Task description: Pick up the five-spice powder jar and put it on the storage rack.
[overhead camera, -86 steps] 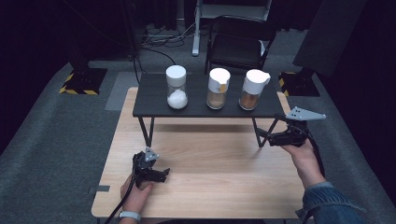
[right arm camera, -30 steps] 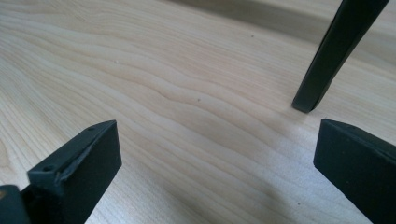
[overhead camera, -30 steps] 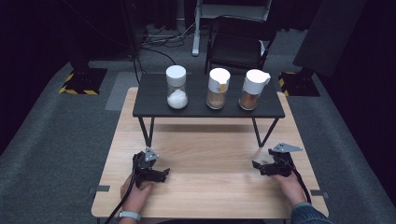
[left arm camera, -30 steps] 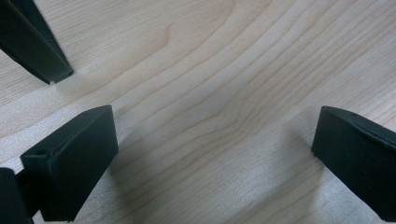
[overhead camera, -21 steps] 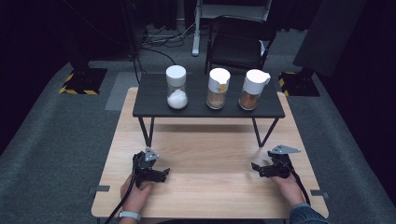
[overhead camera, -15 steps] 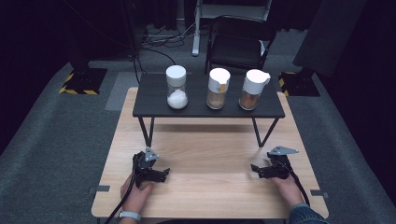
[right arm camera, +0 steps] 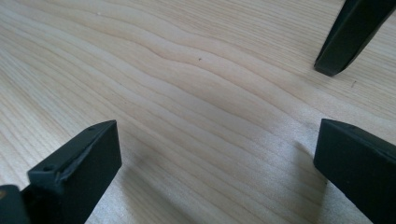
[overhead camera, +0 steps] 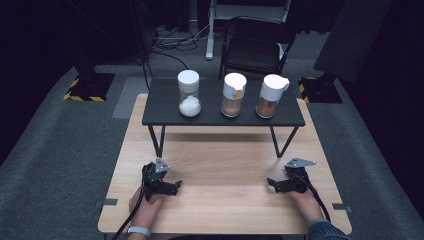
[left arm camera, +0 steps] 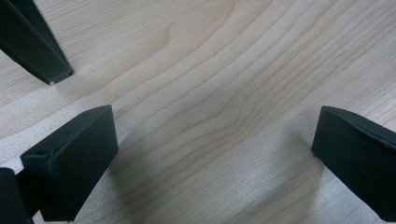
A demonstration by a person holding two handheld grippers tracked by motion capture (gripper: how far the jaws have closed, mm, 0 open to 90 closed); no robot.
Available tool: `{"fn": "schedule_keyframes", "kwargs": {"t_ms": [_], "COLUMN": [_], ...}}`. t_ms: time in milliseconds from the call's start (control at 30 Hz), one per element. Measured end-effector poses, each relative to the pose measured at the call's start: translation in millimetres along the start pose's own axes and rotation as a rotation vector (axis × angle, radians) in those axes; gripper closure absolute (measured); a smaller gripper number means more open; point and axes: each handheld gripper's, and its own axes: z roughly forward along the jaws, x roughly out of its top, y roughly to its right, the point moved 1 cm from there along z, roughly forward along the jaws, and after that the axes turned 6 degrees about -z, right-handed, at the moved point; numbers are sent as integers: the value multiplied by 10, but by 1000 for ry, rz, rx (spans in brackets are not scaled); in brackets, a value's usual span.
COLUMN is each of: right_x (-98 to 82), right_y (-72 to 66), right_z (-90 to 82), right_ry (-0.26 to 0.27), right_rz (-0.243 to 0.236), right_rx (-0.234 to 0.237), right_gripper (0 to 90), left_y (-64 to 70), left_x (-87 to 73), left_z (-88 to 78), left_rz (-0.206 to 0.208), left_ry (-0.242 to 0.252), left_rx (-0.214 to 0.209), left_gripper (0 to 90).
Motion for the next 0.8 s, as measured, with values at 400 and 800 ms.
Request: {"fn": "schedule_keyframes", "kwargs": {"t_ms": [400, 800], "right_x": [-13, -13], "right_y": [-72, -72], "right_z": [12, 12], "right_ry": [-1, -1], "right_rz": [-32, -32], "right_rx": [-25, -25], "right_gripper": [5, 5], "left_y": [0, 0], "left_x": [-1, 0], "left_z": [0, 0], "left_rz": [0, 0], "left_ry": [0, 0], "left_rx": [0, 0], "left_gripper": [1, 1]}}
